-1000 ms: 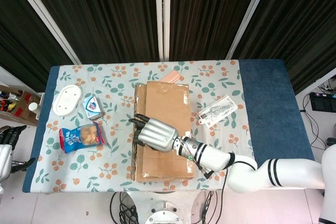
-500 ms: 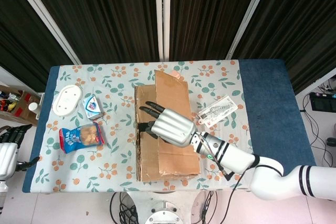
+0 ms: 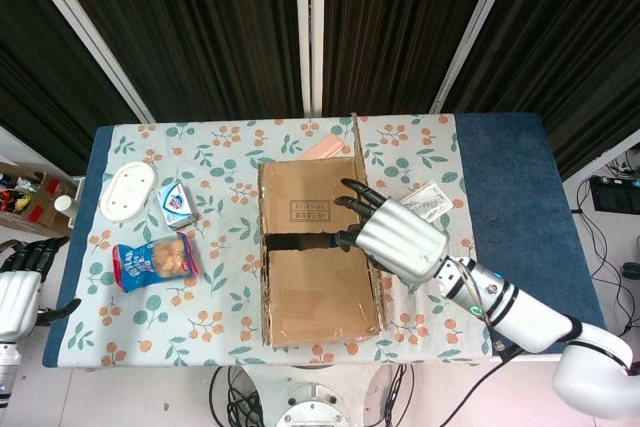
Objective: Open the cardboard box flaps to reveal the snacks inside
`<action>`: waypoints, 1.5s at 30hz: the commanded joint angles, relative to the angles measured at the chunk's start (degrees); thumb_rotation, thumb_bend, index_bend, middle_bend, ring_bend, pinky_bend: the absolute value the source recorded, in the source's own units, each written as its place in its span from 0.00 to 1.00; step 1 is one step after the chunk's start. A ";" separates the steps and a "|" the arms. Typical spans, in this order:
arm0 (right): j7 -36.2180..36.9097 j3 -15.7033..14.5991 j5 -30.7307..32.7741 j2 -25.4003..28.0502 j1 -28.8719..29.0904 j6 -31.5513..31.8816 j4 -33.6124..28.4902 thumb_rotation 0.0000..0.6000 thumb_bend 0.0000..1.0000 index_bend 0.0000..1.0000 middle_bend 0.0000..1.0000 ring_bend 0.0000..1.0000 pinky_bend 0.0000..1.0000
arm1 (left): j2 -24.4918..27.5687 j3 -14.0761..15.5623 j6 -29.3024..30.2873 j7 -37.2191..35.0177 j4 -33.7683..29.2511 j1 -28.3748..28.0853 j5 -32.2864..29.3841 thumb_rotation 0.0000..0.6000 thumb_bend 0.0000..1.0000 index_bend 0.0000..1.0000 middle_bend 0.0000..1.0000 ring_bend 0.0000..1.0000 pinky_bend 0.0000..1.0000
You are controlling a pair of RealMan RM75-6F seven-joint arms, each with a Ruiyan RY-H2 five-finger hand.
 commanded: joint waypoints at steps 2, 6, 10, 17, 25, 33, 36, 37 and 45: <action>5.55 -3.63 -4.68 3.83 -6.33 5.22 2.55 1.00 1.00 0.44 0.70 0.17 0.00 | 0.07 0.04 0.12 0.02 -0.09 0.03 0.06 1.00 0.10 0.16 0.17 0.16 0.24; 11.96 -5.70 -7.19 5.83 -11.38 10.61 6.31 1.00 1.00 0.37 0.69 0.17 0.00 | 0.24 0.07 -0.31 0.20 -0.05 -0.13 -0.17 1.00 0.10 0.16 0.17 0.16 0.24; 17.71 -6.96 -9.24 6.04 -15.51 15.92 10.85 1.00 1.00 0.25 0.61 0.17 0.00 | 0.18 -0.05 -0.89 0.70 -0.34 -0.66 -0.16 1.00 0.10 0.16 0.17 0.16 0.24; 19.44 -7.13 -8.10 3.05 -20.23 21.42 16.50 1.00 0.83 0.01 0.20 0.03 0.00 | -0.53 -0.38 -0.32 1.55 -1.08 -1.30 0.89 1.00 0.10 0.16 0.17 0.16 0.24; 13.54 -5.96 -2.95 -4.22 -28.61 32.48 21.21 1.00 0.63 0.00 0.00 0.00 0.00 | 0.75 -2.69 0.10 0.47 -6.21 -5.25 5.89 1.00 0.10 0.15 0.17 0.16 0.24; 16.34 -4.73 1.11 -6.36 -32.80 35.66 23.58 1.00 0.63 0.00 0.00 0.00 0.00 | 0.33 -10.39 -9.26 9.17 -19.23 -17.89 7.99 1.00 0.10 0.15 0.17 0.16 0.24; 16.31 -4.67 0.86 -6.28 -33.71 36.19 24.14 1.00 0.63 0.00 0.00 0.00 0.00 | -3.43 -13.90 -14.52 8.74 -19.63 -23.44 2.93 1.00 0.10 0.15 0.17 0.16 0.24; 16.40 -4.54 0.95 -6.21 -33.93 36.32 24.20 1.00 0.63 0.00 0.00 0.00 0.00 | -4.90 -14.97 -15.87 8.33 -18.92 -25.08 1.13 1.00 0.10 0.15 0.17 0.16 0.24; 18.11 -3.29 1.60 -4.04 -34.91 35.89 23.79 1.00 0.60 0.00 0.00 0.00 0.00 | -16.17 -17.25 -25.41 10.87 -11.33 -35.96 -9.11 0.94 0.09 0.14 0.17 0.15 0.23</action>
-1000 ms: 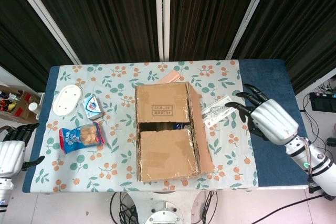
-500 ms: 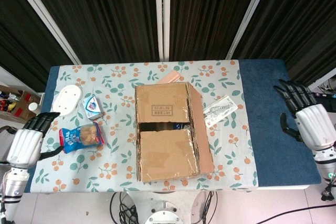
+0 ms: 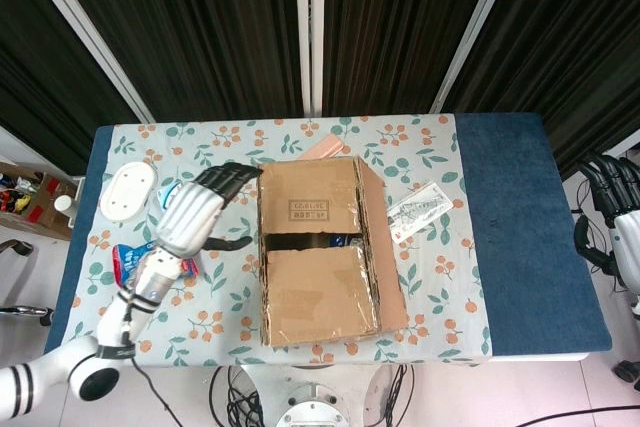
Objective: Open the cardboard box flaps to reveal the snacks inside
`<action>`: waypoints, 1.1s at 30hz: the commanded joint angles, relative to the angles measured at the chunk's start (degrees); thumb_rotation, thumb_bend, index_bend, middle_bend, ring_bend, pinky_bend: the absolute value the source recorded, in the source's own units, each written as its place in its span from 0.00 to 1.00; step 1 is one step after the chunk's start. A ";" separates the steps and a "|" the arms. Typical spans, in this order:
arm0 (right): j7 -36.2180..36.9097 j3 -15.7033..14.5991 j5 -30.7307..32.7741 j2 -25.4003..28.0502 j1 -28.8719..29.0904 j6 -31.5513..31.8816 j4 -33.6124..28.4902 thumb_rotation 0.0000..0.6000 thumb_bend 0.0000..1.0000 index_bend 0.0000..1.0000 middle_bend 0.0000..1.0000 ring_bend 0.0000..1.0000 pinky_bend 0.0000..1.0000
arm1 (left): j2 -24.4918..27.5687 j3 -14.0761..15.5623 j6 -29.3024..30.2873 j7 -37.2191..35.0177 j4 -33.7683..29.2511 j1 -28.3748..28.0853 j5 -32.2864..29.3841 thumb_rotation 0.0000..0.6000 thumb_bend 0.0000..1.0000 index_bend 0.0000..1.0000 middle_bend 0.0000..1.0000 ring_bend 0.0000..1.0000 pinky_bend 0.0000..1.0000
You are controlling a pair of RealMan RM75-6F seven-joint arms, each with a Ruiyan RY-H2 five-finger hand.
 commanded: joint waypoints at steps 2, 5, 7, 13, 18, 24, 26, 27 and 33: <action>-0.02 0.67 0.71 0.66 -0.32 -0.55 -0.37 1.00 0.60 0.00 0.00 0.00 0.00 | -7.41 -0.57 -4.82 2.49 5.71 -5.95 -4.97 0.94 0.09 0.14 0.16 0.15 0.23; 0.12 1.21 1.52 0.41 -0.51 -0.88 -0.24 1.00 0.60 0.00 0.00 0.00 0.00 | -10.63 0.27 -5.81 3.67 8.19 -7.91 -5.91 0.94 0.09 0.14 0.16 0.14 0.22; 0.10 1.66 2.14 -0.10 -0.63 -0.96 -0.03 1.00 0.60 0.00 0.00 0.00 0.00 | -12.89 0.57 -5.21 5.27 10.80 -8.99 -5.89 0.96 0.09 0.14 0.15 0.13 0.22; -0.19 2.39 2.12 -1.53 -0.81 -0.88 1.20 1.00 0.60 0.00 0.00 0.00 0.00 | -17.81 1.16 -1.85 10.40 18.15 -11.05 -4.81 1.00 0.09 0.14 0.12 0.11 0.21; 0.78 2.76 2.07 -2.36 -0.69 -1.59 2.33 1.00 0.56 0.00 0.00 0.00 0.00 | -19.05 1.64 -1.09 11.46 21.40 -12.12 -3.77 1.00 0.09 0.12 0.08 0.09 0.21; 1.77 3.02 1.99 -3.13 -0.49 -2.69 3.62 1.00 0.54 0.00 0.00 0.00 0.00 | -19.25 -1.60 2.65 10.32 22.53 -12.78 -4.01 1.00 0.09 0.11 0.08 0.09 0.21; 2.04 3.10 1.94 -3.42 -0.42 -3.00 4.04 1.00 0.54 0.00 0.00 0.00 0.00 | -18.96 -2.88 3.92 10.76 22.84 -13.08 -4.27 1.00 0.09 0.11 0.09 0.09 0.21; 2.18 3.14 1.94 -3.55 -0.39 -3.15 4.22 1.00 0.54 0.00 0.00 0.00 0.00 | -18.89 -3.54 4.36 11.11 23.04 -13.30 -4.59 1.00 0.09 0.11 0.09 0.09 0.21; 2.94 3.39 1.94 -4.17 -0.21 -3.94 5.16 1.00 0.54 0.00 0.00 0.00 0.00 | -18.86 -8.34 3.67 14.06 26.97 -16.87 -8.62 1.00 0.10 0.11 0.10 0.09 0.21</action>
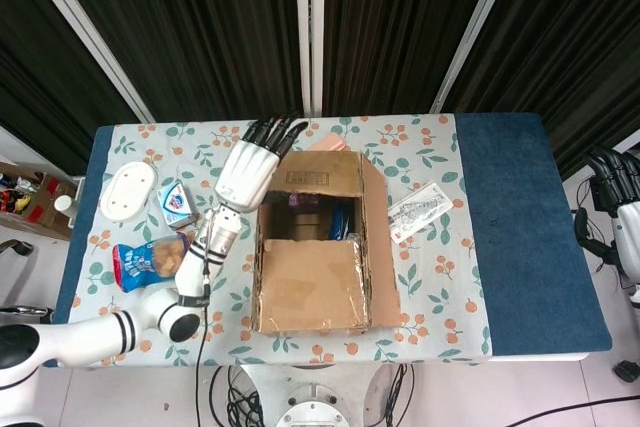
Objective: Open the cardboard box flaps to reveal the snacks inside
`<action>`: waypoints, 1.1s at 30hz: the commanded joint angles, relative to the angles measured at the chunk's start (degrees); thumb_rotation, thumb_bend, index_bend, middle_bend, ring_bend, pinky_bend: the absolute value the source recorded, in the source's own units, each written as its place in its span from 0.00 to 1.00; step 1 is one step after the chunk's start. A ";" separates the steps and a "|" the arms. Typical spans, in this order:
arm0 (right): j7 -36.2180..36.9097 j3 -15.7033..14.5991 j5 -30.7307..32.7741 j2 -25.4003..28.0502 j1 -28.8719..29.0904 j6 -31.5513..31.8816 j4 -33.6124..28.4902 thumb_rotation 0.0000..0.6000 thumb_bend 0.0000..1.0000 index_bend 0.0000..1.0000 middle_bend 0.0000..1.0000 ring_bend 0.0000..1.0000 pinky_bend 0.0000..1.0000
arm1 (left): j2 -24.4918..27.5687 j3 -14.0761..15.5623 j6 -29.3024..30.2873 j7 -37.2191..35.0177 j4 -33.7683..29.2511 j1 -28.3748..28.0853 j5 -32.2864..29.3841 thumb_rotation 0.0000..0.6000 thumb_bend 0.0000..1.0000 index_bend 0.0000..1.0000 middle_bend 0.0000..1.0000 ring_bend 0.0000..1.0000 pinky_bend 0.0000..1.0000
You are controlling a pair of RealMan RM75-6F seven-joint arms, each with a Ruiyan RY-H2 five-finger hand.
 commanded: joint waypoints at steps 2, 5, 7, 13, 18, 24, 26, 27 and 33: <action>0.38 0.19 -0.16 -0.15 -0.07 0.04 0.28 1.00 0.54 0.00 0.00 0.00 0.00 | -0.15 -4.15 -1.70 1.87 4.13 -3.82 -4.13 1.00 0.10 0.11 0.10 0.09 0.21; 0.85 0.39 -0.11 0.00 -0.24 0.11 0.30 1.00 0.54 0.00 0.00 0.00 0.00 | -0.99 -7.06 -3.20 2.42 8.91 -7.44 -6.60 1.00 0.10 0.11 0.10 0.09 0.21; 1.16 0.44 -0.22 0.29 -0.31 0.00 0.03 1.00 0.54 0.00 0.00 0.00 0.00 | -2.25 -8.67 -5.54 2.84 14.16 -10.54 -9.13 1.00 0.10 0.11 0.10 0.09 0.21; 1.99 0.44 -1.23 1.86 -0.62 0.16 -1.66 1.00 0.54 0.00 0.00 0.00 0.00 | -7.37 -9.60 -11.28 4.96 29.63 -18.13 -14.73 1.00 0.10 0.11 0.10 0.09 0.21; 2.25 0.14 -2.50 2.66 -1.20 0.93 -2.20 1.00 0.54 0.00 0.00 0.00 0.00 | -10.47 -8.21 -14.58 6.31 39.53 -20.81 -17.32 1.00 0.10 0.11 0.09 0.09 0.21; 3.54 -0.08 -3.04 2.38 -1.34 0.90 -0.98 1.00 0.54 0.00 0.00 0.00 0.00 | -7.03 -7.14 -13.30 1.86 31.69 -16.15 -18.15 1.00 0.10 0.11 0.10 0.09 0.21; 3.85 -0.13 -3.18 2.12 -1.22 0.68 -0.57 1.00 0.54 0.00 0.00 0.00 0.00 | -3.23 -7.57 -13.93 0.49 23.41 -13.13 -20.14 1.00 0.10 0.11 0.10 0.09 0.21; 3.93 -0.15 -3.29 2.01 -1.18 0.65 -0.44 1.00 0.54 0.00 0.00 0.00 0.00 | -1.28 -7.69 -13.99 0.25 19.34 -11.75 -21.02 1.00 0.10 0.11 0.10 0.09 0.21; 4.40 -0.03 -3.68 1.36 -1.14 1.05 0.05 1.00 0.53 0.00 0.00 0.00 0.00 | 11.95 -6.28 -11.88 0.28 -5.30 -3.41 -22.54 1.00 0.11 0.11 0.12 0.09 0.22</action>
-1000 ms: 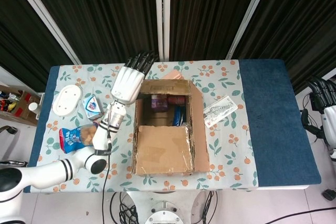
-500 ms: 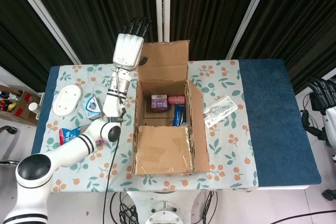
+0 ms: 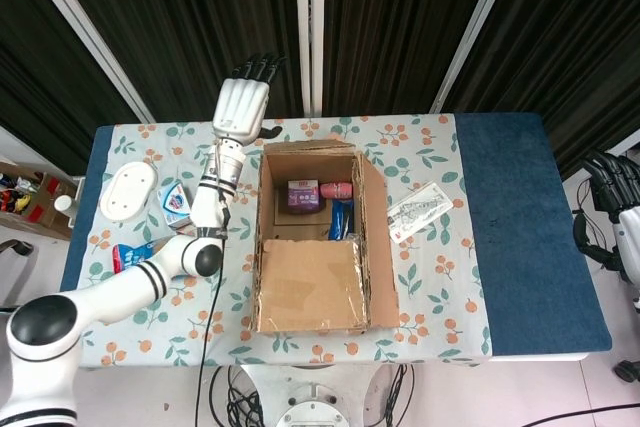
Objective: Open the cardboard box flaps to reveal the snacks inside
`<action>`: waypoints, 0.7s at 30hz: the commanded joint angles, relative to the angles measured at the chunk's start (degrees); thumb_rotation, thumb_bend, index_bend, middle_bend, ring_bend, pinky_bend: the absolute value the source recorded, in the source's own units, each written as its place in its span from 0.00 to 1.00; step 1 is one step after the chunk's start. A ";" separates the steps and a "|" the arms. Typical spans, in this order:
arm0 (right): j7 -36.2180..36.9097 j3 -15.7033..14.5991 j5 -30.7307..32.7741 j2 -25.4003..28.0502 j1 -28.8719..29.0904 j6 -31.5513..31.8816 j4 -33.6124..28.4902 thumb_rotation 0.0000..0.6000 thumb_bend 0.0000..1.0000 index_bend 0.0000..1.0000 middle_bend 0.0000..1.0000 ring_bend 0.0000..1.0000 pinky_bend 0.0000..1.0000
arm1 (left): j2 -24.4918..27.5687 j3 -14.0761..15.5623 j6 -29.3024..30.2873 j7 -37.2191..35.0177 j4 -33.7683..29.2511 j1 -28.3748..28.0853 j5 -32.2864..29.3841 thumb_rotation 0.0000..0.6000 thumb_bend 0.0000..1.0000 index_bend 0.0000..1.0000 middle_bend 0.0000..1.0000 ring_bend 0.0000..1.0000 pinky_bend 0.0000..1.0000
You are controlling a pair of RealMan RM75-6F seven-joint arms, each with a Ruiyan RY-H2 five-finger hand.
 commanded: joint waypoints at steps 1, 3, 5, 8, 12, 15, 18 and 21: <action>0.16 -0.03 -0.18 -0.20 0.06 -0.02 0.13 1.00 0.53 0.00 0.00 0.00 0.00 | 13.94 1.65 2.04 -2.02 -24.21 9.75 -2.03 1.00 0.11 0.11 0.12 0.09 0.22; 0.12 -0.14 -0.43 -0.38 0.13 -0.14 0.21 1.00 0.53 0.00 0.00 0.00 0.00 | 17.16 2.48 2.40 -3.71 -30.25 12.15 -1.82 1.00 0.11 0.11 0.13 0.10 0.22; 0.12 -0.25 -0.76 -0.51 0.19 -0.14 0.16 1.00 0.53 0.00 0.00 0.00 0.00 | 20.00 3.27 2.79 -5.49 -35.31 14.38 -1.87 1.00 0.11 0.11 0.13 0.10 0.22; 0.16 -0.54 -1.51 -0.59 0.20 -0.04 0.03 1.00 0.53 0.00 0.00 0.00 0.00 | 23.40 4.86 4.12 -8.14 -41.25 17.83 -1.16 1.00 0.11 0.11 0.13 0.10 0.22; 0.89 -1.47 -3.90 -0.83 0.63 -0.27 -0.48 1.00 0.53 0.00 0.00 0.00 0.00 | 27.65 8.98 6.75 -12.66 -47.92 24.03 3.29 1.00 0.10 0.13 0.14 0.10 0.22; 0.81 -1.75 -5.25 -1.25 1.19 -0.39 -0.92 1.00 0.52 0.00 0.00 0.00 0.00 | 29.93 12.18 6.36 -17.10 -50.28 27.53 6.81 0.87 0.09 0.16 0.17 0.10 0.22; 0.92 -1.69 -6.09 -1.76 1.64 -0.06 -1.51 1.00 0.52 0.00 0.00 0.00 0.00 | 31.30 14.32 3.71 -23.22 -51.26 29.30 9.43 0.32 0.06 0.22 0.21 0.10 0.21; 1.06 -1.86 -6.75 -2.17 1.62 0.59 -1.87 1.00 0.53 0.00 0.00 0.00 0.00 | 30.88 15.72 1.71 -27.14 -51.05 29.43 12.94 0.03 0.01 0.26 0.24 0.10 0.21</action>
